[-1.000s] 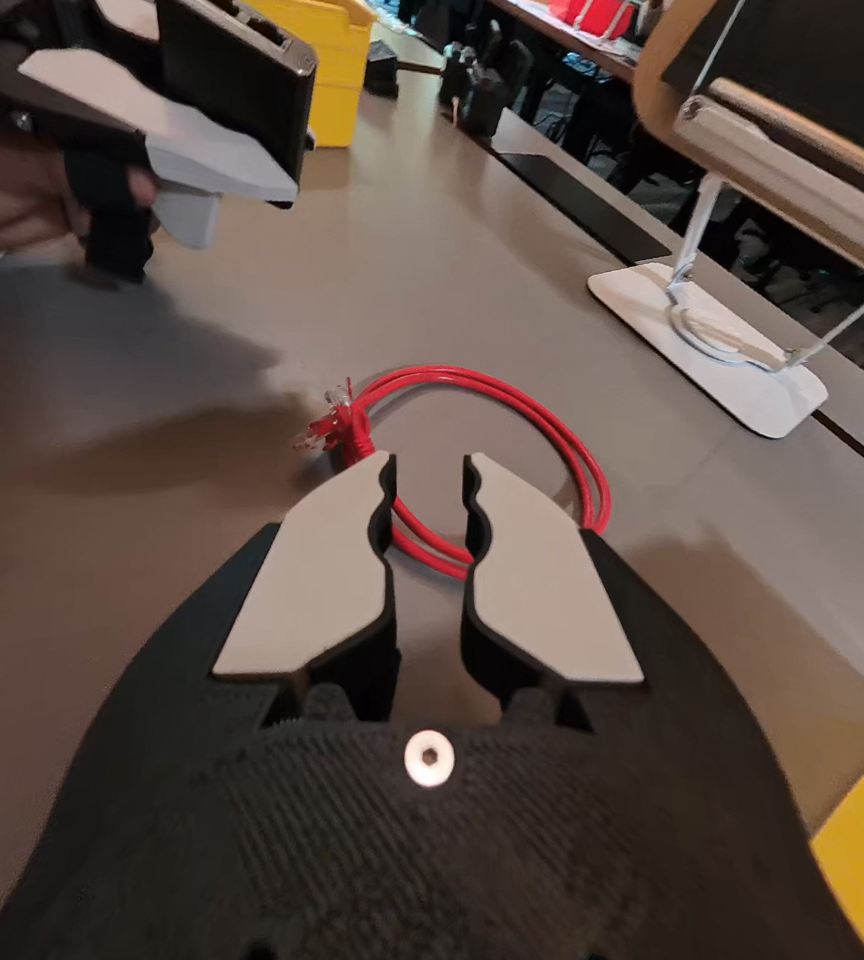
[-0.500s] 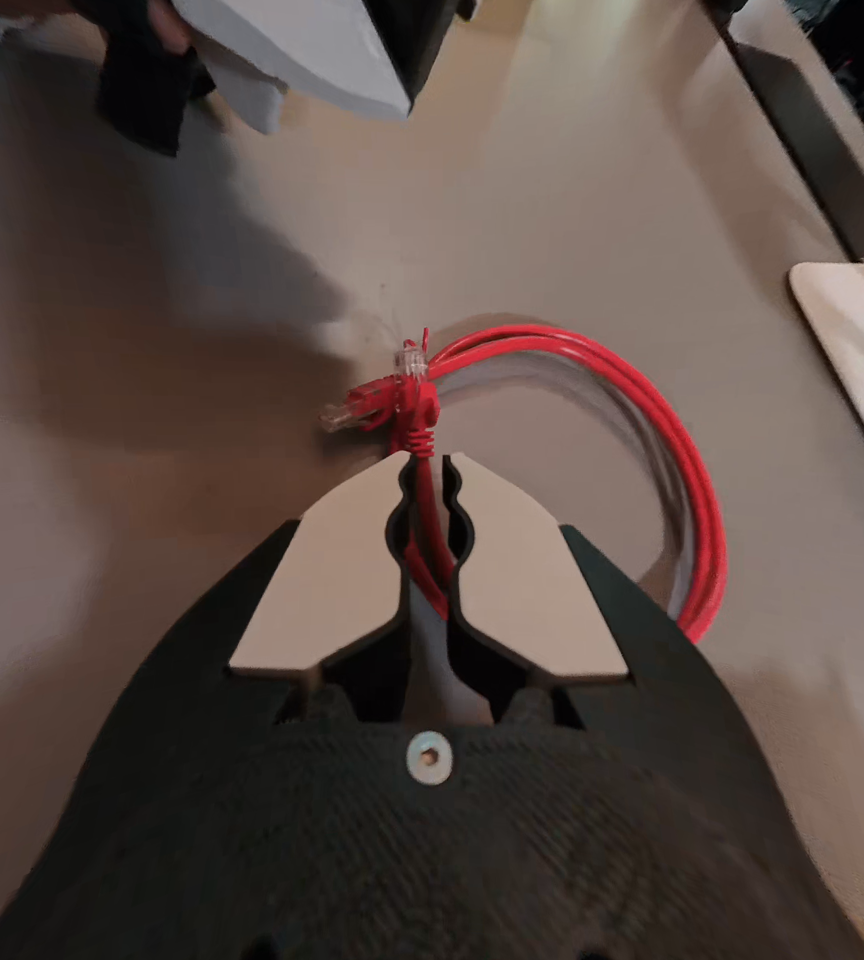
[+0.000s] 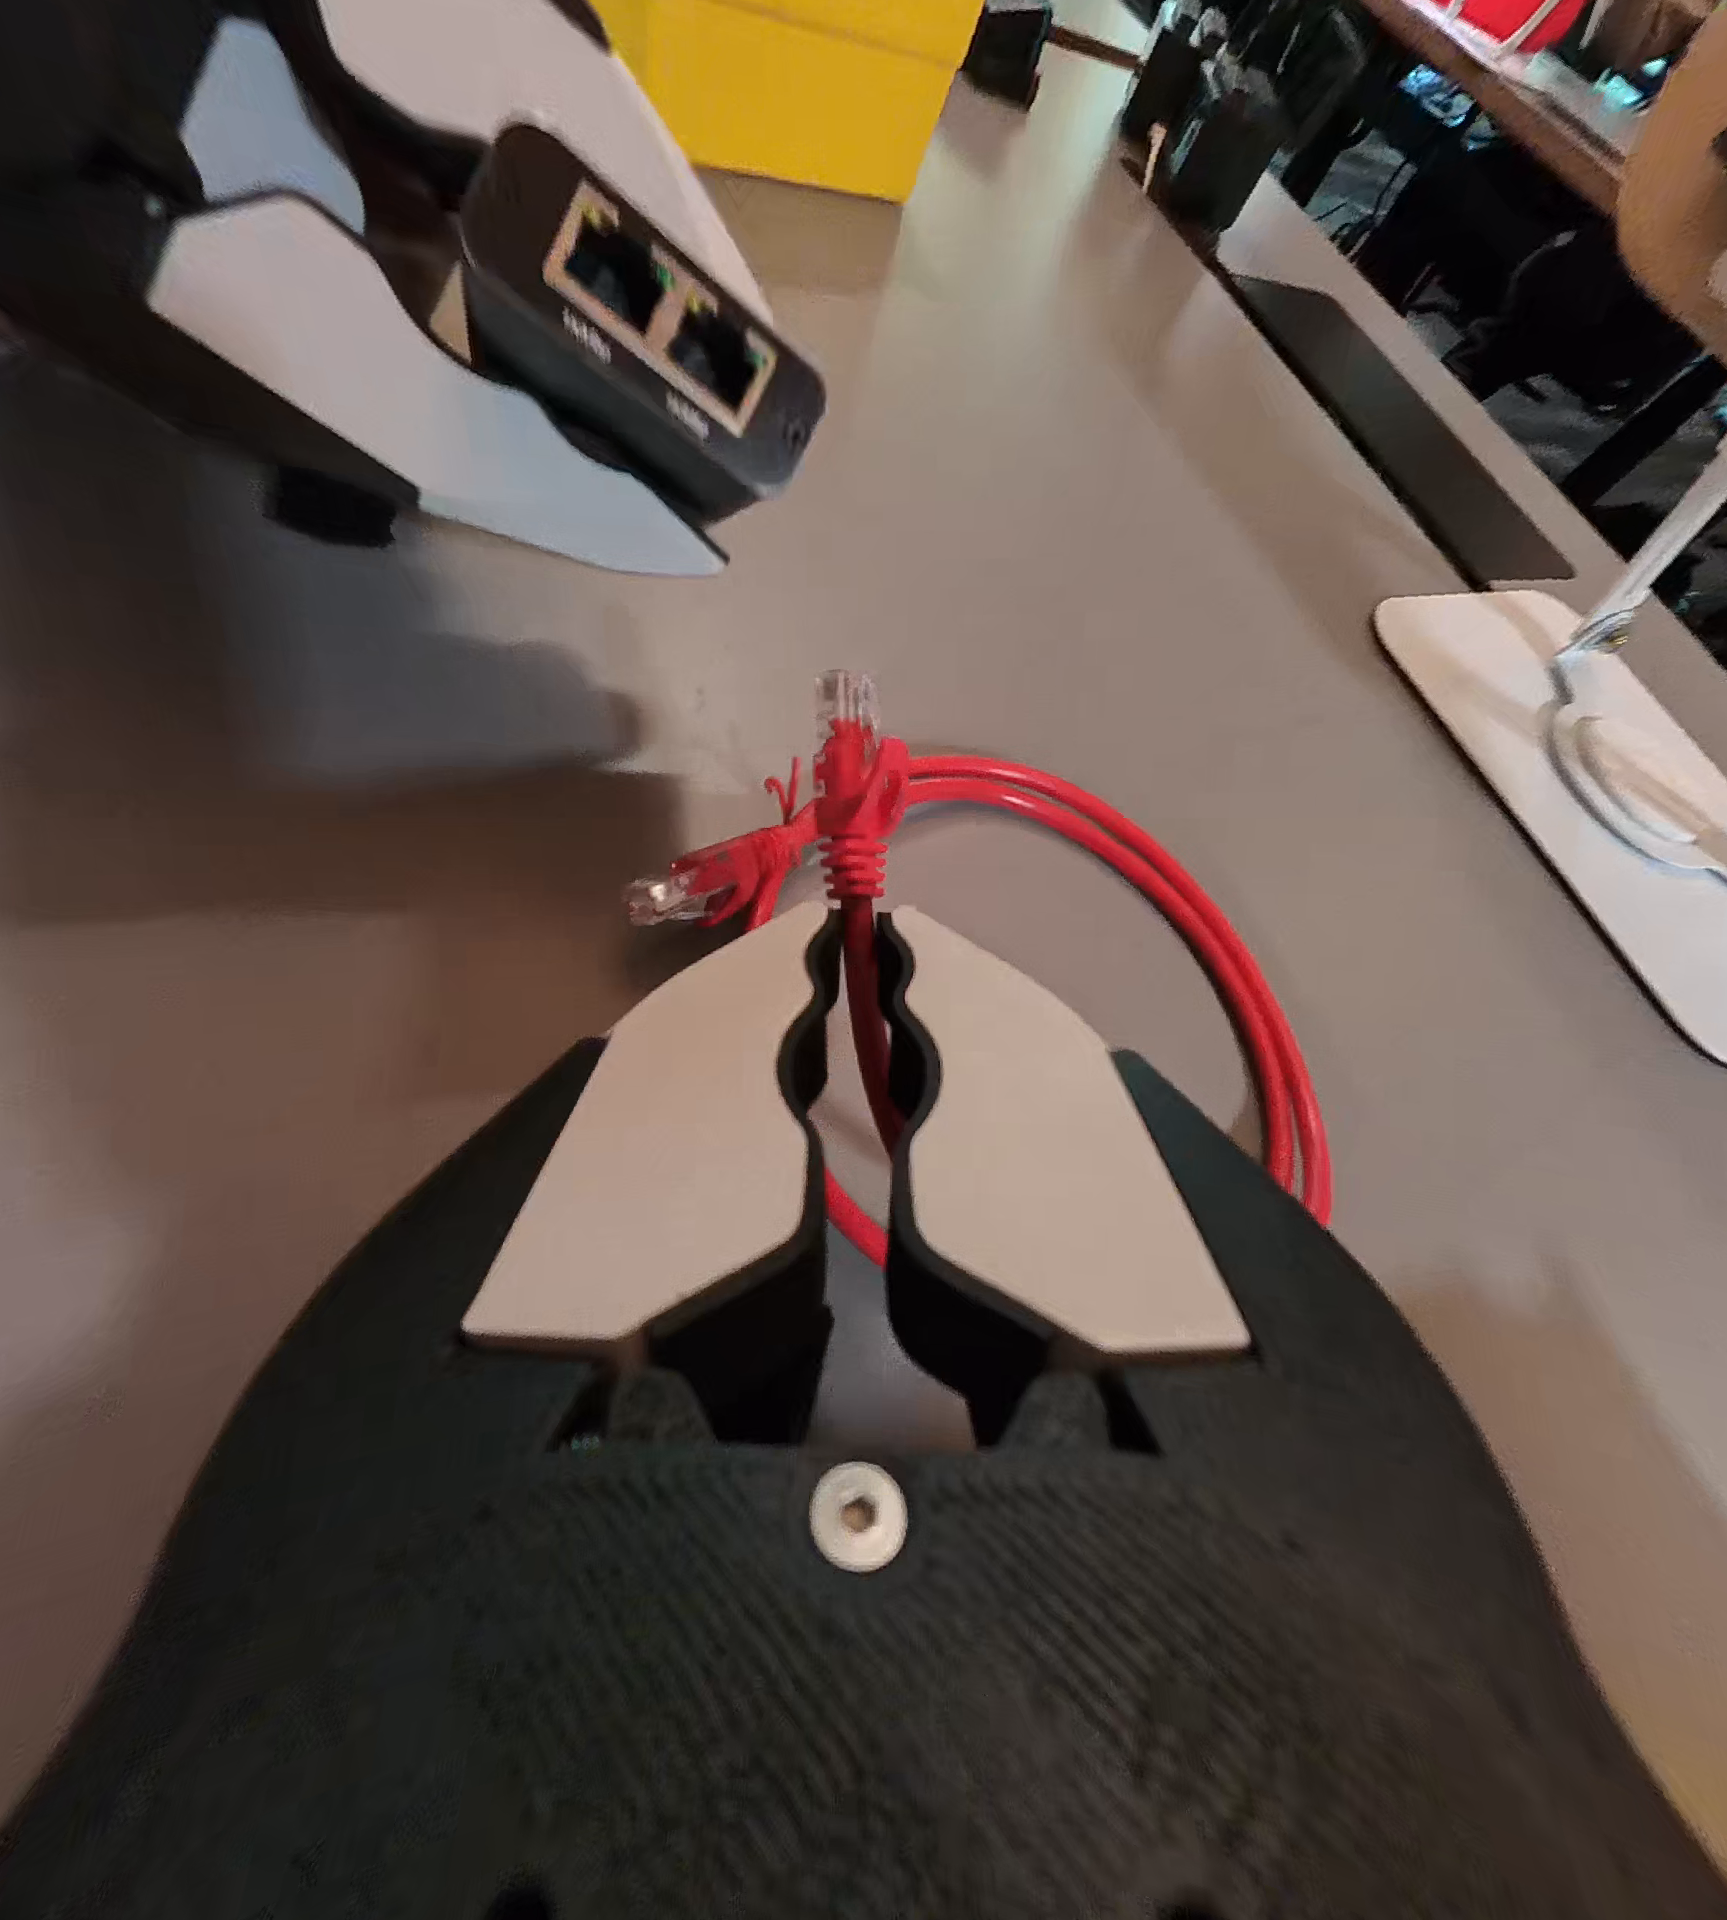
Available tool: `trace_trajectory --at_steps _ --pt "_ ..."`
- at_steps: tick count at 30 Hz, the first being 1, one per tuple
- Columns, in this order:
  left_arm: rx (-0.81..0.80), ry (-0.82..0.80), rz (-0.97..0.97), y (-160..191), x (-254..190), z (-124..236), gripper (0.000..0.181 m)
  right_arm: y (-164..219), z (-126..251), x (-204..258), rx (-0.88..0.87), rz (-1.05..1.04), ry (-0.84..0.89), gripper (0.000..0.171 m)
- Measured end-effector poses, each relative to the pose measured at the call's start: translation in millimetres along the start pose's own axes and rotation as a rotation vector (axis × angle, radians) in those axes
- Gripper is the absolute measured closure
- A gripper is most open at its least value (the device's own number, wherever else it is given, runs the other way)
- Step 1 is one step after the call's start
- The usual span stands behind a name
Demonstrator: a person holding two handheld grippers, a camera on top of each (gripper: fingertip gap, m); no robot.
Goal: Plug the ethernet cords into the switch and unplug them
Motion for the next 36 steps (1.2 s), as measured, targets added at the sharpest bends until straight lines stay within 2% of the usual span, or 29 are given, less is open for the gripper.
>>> trace_trajectory --at_steps 1,9,14,22,36 --pt "0.023 -0.009 -0.047 0.8 -1.5 -1.0 0.155 -1.4 0.8 1.1 0.001 0.01 0.01 0.165" --pt "0.172 -0.065 -0.522 -2.4 -25.3 -7.7 0.155 -6.0 -6.3 26.3 0.109 0.178 0.024 0.166" --pt "0.245 -0.058 -0.646 2.8 -30.7 -10.8 0.155 -8.8 -6.2 33.4 0.119 0.225 0.03 0.166" --pt "0.286 -0.046 -0.722 2.8 -38.2 -11.8 0.154 -6.7 -8.0 41.7 0.196 0.355 0.073 0.166" --pt "0.312 -0.037 -0.758 3.8 -42.0 -11.1 0.154 -2.6 -10.8 47.3 0.25 0.408 0.082 0.166"
Point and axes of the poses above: each gripper's, where its closed fingertips meet, z back along the fingers, y out of its underside, x = y × z across the jaws, the point moved 8 cm from there along z, back along the fingers, and after that the axes turned 7 degrees about -x, right-handed, at the moved point
